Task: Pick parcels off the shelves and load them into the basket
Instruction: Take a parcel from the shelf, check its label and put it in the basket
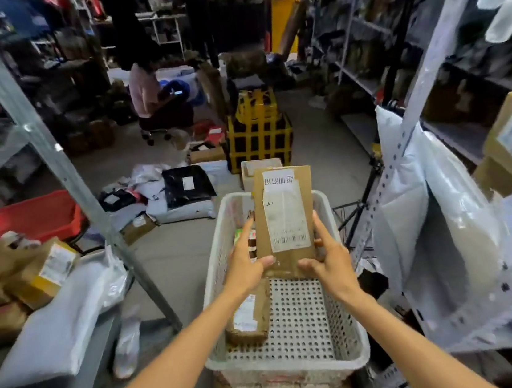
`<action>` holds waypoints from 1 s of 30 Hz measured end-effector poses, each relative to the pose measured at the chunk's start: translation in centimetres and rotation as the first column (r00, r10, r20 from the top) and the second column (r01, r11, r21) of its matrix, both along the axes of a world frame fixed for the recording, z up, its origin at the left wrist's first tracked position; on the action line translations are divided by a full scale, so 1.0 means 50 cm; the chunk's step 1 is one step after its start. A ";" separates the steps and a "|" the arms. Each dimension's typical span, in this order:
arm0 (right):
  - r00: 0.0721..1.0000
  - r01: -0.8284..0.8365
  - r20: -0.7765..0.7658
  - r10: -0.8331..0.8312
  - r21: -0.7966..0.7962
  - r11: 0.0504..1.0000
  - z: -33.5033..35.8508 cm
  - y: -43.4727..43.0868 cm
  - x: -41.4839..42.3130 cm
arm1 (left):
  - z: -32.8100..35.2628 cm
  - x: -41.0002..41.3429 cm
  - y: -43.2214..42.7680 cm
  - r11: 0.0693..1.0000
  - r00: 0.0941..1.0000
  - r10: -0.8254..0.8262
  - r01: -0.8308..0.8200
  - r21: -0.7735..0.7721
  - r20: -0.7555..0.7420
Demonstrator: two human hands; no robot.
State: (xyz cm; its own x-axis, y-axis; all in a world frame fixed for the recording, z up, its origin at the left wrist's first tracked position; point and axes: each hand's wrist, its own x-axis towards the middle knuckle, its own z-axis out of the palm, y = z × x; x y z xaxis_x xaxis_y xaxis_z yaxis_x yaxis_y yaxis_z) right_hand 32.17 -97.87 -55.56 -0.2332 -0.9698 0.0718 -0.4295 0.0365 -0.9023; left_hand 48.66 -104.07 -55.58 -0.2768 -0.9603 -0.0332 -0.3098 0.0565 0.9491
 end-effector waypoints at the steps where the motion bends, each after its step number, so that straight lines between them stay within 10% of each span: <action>1: 1.000 0.007 0.015 -0.008 0.033 0.999 -0.021 -0.012 -0.006 | -0.028 -0.005 -0.015 0.999 1.000 -0.008 0.008 0.032 0.008; 17: 0.992 0.120 -0.029 -0.122 0.488 0.865 -0.403 -0.106 0.023 | -0.471 -0.005 -0.121 0.850 0.970 -0.176 0.064 0.523 0.167; 30: 0.980 0.179 -0.086 -0.181 0.786 0.592 -0.767 -0.192 -0.097 | -0.772 -0.135 -0.164 0.828 0.902 -0.237 -0.007 0.561 0.360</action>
